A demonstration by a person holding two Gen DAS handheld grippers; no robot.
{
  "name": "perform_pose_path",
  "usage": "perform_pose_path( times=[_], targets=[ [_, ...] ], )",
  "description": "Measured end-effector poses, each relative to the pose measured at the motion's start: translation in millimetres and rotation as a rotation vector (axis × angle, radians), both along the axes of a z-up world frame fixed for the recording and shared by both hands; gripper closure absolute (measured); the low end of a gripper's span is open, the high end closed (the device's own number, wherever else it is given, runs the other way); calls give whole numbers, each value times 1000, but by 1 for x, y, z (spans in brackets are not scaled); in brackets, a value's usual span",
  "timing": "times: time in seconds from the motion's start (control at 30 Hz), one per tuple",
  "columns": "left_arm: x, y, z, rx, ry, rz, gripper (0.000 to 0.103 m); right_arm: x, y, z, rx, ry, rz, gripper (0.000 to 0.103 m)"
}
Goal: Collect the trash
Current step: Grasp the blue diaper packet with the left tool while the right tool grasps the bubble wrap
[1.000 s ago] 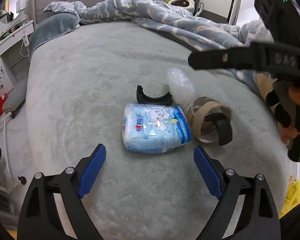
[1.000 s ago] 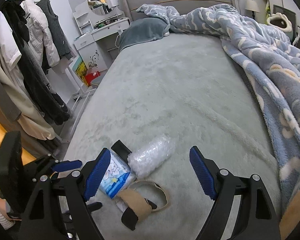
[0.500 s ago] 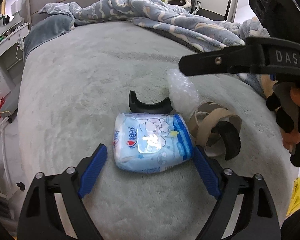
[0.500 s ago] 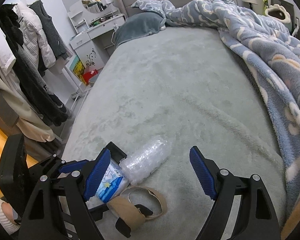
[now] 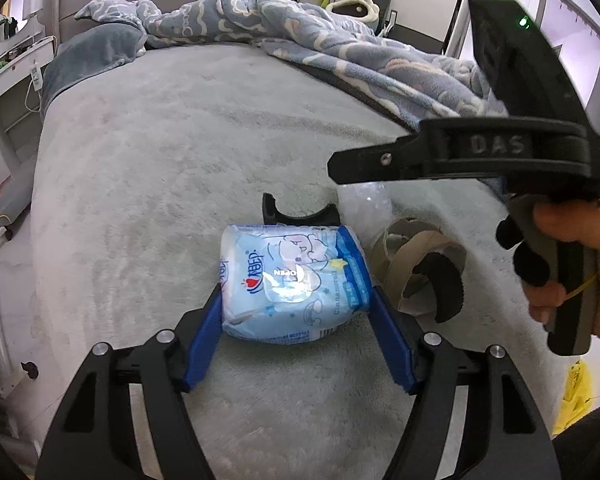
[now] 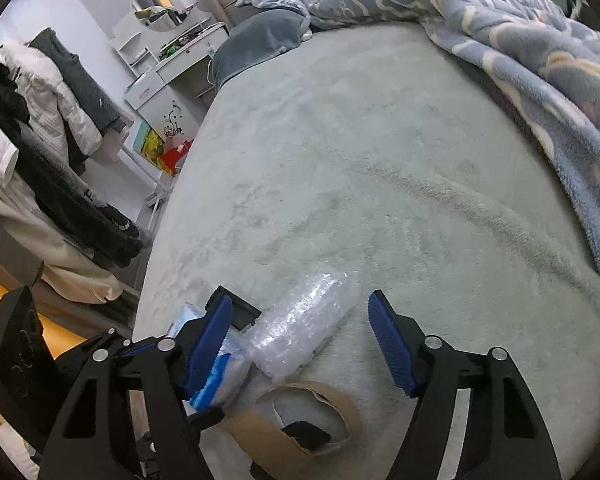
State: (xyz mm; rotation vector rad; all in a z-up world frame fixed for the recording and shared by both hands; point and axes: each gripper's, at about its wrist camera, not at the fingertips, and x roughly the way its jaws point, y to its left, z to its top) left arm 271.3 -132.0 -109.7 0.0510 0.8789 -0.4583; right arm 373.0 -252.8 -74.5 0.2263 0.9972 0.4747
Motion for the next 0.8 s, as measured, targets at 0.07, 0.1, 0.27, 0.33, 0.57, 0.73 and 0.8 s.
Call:
perform_pose_path(
  times=[0.07, 0.1, 0.27, 0.33, 0.57, 0.73, 0.8],
  targets=[
    [-2, 2, 3, -3, -8, -1, 31, 2, -1, -1, 1, 6, -13, 36],
    [-3, 4, 5, -3, -12, 0, 31, 3, -1, -2, 9, 14, -21, 37],
    [-6, 16, 7, 0, -18, 16, 30, 8, 3, -12, 3, 71, -47, 43],
    [-5, 23, 7, 0, -16, 25, 31, 9, 6, -14, 9, 83, -49, 47],
    [-8, 45, 11, -13, -15, 51, 31, 8, 7, 1, -7, 25, -78, 56],
    [-11, 58, 18, -23, -29, 67, 31, 8, 8, 13, 7, -34, -94, 56],
    [-12, 63, 21, -20, -33, 78, 31, 6, 12, 20, -6, -69, -94, 56]
  ],
)
